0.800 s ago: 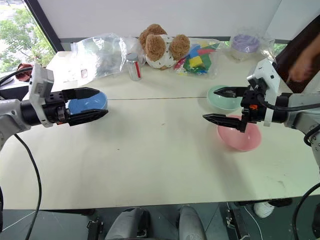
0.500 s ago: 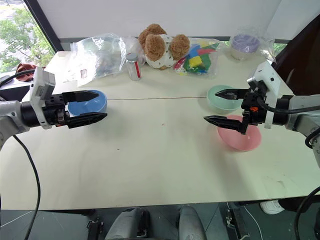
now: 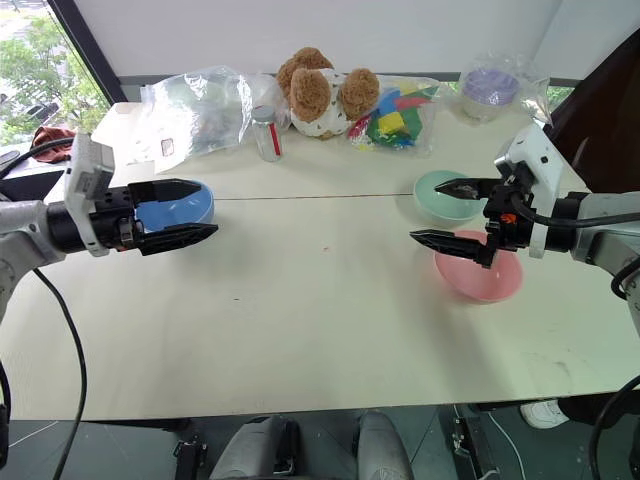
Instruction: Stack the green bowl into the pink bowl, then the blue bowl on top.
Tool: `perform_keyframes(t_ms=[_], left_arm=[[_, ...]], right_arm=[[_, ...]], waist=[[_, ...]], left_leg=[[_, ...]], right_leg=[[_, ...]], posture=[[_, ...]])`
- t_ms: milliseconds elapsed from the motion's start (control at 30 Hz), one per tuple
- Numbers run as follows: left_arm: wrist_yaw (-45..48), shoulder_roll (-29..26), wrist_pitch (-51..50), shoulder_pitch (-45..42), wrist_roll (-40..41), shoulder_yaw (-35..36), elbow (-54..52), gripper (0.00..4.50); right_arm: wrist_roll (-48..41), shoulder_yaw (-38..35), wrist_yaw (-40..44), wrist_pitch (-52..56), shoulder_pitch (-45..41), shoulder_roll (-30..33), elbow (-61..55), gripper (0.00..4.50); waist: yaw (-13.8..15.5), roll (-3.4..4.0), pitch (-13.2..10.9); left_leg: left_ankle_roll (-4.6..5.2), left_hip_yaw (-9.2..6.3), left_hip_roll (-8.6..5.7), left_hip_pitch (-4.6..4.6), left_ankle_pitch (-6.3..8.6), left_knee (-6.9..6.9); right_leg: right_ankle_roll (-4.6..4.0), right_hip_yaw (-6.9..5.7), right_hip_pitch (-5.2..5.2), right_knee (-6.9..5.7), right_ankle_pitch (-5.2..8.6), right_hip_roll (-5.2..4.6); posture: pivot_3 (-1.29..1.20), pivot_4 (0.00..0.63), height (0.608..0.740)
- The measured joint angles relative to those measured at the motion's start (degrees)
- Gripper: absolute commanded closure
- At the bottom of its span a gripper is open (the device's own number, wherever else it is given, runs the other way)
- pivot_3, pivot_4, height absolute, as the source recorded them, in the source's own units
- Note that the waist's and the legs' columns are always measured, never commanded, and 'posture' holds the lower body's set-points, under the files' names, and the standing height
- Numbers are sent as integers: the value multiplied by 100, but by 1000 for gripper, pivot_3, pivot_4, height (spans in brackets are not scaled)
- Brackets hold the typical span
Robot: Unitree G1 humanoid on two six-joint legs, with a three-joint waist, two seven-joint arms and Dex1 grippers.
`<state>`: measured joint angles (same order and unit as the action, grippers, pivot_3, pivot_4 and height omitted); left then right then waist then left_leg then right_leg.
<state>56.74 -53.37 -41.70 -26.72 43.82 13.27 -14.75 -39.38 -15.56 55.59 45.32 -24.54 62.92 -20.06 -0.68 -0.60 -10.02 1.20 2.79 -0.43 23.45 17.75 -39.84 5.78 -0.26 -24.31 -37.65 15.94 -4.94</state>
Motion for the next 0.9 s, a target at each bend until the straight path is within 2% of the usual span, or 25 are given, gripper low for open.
perform_keyframes(t_ms=[333,700,800,833,900], left_arm=[[59,99,106,-45,-150,-123,41,100],[74,174,120,-45,-267,-186,42,100],[86,172,120,-45,-296,-186,42,0],[104,172,120,-45,-309,-186,42,0],[167,168,120,-48,-315,-185,42,0]], right_arm=[[544,538,-424,448,58,169,64,0],[1654,1211,-714,371,1436,300,303,0],[1965,1467,-748,152,1541,299,376,882],[2066,1530,-744,64,1560,299,402,1310],[2242,1651,-710,-103,1569,301,449,2451]], waist=[[3,-1,0],[-9,0,0],[0,0,0],[1,0,0],[3,0,0]], left_leg=[[0,1,0,0,0,0],[0,3,-2,2,0,-2],[0,3,-2,2,-1,-4],[0,3,-2,2,-1,-5],[0,3,-2,2,-1,-6]], right_leg=[[0,0,0,1,0,0],[1,0,1,1,0,6],[1,0,1,1,0,10],[1,-1,1,1,0,12],[1,0,2,1,0,15]], posture=[[0,150,740],[0,150,740],[0,150,740],[0,150,740],[0,150,740]])
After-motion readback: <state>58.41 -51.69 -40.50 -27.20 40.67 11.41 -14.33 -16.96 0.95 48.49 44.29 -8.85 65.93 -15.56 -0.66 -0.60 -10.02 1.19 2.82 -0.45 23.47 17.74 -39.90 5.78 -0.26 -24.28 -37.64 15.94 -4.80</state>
